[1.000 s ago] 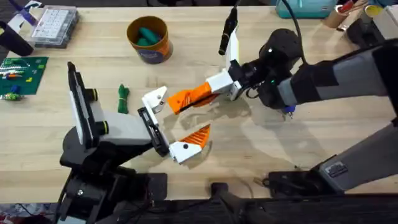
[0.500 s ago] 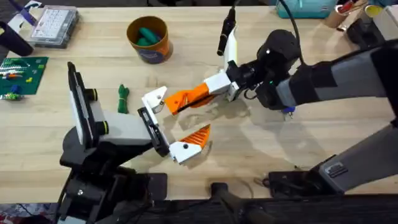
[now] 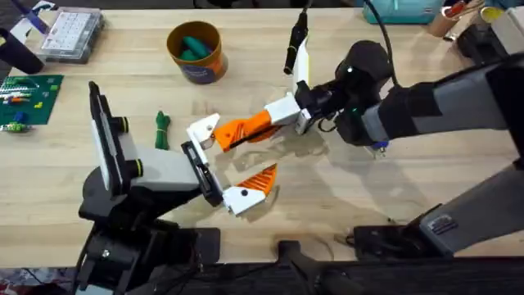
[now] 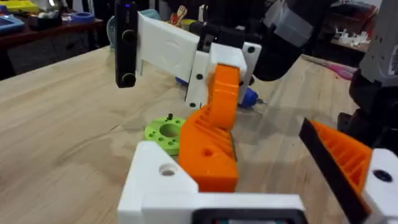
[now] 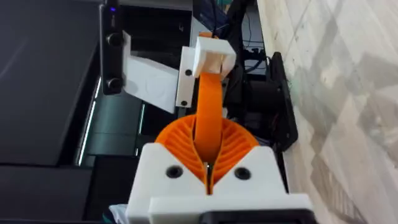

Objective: Pick up the gripper from the table and insert it into the empty holder that is missing its gripper. Then pick up a screw, insert it into the mounting hole, and use the screwdriver to tighten it. Finally, clean up the table by picking up the vegetable and placing it into the bucket.

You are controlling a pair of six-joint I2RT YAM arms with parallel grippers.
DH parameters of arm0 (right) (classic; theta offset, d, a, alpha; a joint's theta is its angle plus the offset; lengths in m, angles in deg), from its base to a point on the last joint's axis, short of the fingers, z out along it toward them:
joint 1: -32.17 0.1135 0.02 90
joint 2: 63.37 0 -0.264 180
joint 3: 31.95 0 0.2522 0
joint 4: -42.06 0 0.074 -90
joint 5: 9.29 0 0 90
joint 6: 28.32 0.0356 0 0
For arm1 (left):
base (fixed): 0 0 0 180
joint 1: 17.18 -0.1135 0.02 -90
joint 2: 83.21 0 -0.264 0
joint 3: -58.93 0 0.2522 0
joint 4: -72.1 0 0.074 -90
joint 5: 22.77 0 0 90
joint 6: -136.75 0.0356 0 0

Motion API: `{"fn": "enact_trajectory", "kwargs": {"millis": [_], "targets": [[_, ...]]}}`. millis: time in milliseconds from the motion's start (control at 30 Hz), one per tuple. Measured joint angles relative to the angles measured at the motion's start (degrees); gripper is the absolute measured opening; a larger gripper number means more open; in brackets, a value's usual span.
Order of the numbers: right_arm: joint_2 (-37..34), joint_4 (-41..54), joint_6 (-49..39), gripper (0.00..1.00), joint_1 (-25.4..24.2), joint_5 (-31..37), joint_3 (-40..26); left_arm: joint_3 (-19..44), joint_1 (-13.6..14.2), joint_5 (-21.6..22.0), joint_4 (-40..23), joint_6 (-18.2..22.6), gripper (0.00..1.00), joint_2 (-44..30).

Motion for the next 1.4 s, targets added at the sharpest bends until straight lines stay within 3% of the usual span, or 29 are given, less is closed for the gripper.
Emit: {"fn": "enact_trajectory", "kwargs": {"millis": [1400], "targets": [[-1.94, -0.04, 1.46, 0.01, 1.59, 3.43, -1.79, 0.0, 0.0, 0.31, 0.02, -0.17, 0.991, 0.0]]}}
